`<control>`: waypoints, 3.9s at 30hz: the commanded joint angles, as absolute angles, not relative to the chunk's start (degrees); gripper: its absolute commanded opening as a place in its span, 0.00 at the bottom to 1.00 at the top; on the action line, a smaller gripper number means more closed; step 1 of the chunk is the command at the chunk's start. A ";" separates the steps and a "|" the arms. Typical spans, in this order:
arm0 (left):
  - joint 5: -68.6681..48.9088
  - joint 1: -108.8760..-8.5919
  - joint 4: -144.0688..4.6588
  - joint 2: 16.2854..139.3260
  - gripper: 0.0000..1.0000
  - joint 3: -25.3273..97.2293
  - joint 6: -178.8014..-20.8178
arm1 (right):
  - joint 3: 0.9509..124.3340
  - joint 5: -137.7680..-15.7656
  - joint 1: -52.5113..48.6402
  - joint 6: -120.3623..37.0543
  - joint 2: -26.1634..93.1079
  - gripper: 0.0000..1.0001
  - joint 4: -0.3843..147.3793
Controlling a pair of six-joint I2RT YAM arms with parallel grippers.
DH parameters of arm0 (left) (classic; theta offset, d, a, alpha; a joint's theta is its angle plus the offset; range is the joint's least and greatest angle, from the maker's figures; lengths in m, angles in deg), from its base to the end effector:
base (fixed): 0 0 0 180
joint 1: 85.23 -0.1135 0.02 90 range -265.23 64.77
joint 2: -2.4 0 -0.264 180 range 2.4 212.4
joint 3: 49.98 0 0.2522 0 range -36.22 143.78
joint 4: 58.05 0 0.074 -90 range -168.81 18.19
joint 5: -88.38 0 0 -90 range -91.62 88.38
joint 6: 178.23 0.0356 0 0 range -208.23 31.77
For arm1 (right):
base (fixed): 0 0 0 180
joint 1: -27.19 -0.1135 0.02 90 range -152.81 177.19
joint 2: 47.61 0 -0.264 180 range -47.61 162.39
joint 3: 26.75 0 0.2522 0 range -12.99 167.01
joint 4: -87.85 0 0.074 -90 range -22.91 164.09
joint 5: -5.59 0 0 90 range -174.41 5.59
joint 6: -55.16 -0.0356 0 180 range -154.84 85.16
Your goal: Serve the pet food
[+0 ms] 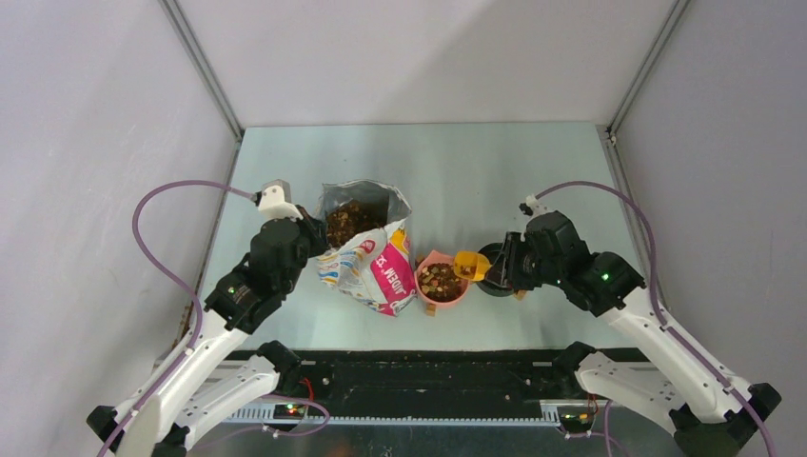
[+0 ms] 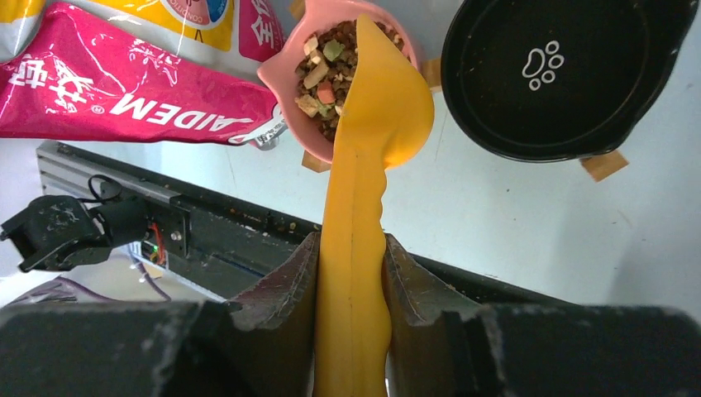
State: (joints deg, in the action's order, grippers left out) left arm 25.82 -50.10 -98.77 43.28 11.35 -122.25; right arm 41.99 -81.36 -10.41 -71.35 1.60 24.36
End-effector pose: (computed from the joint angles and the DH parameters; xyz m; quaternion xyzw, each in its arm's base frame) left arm 0.1368 -0.0762 0.3378 -0.1279 0.7984 -0.1549 0.5677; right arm 0.1288 0.1016 0.3216 -0.0192 0.9199 0.2551 0.2972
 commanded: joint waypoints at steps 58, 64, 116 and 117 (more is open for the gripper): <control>23.71 -50.08 -97.00 41.01 0.00 12.07 -124.24 | 95.16 -74.60 -20.31 -63.48 29.96 0.00 22.66; 24.49 -50.08 -97.32 41.00 0.00 11.97 -124.22 | 120.18 -83.24 -23.38 -56.74 46.35 0.00 0.18; 26.68 -50.09 -99.48 45.02 0.00 11.28 -123.69 | 77.35 -46.75 -18.31 -74.76 56.66 0.00 49.72; 26.86 -50.12 -99.53 44.98 0.00 11.16 -123.79 | 75.51 -45.94 -17.97 -77.38 54.88 0.00 55.04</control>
State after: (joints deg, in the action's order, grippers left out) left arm 23.44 -49.66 -97.48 44.88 10.20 -124.33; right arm 84.24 -62.61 -18.24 -67.40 59.68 35.61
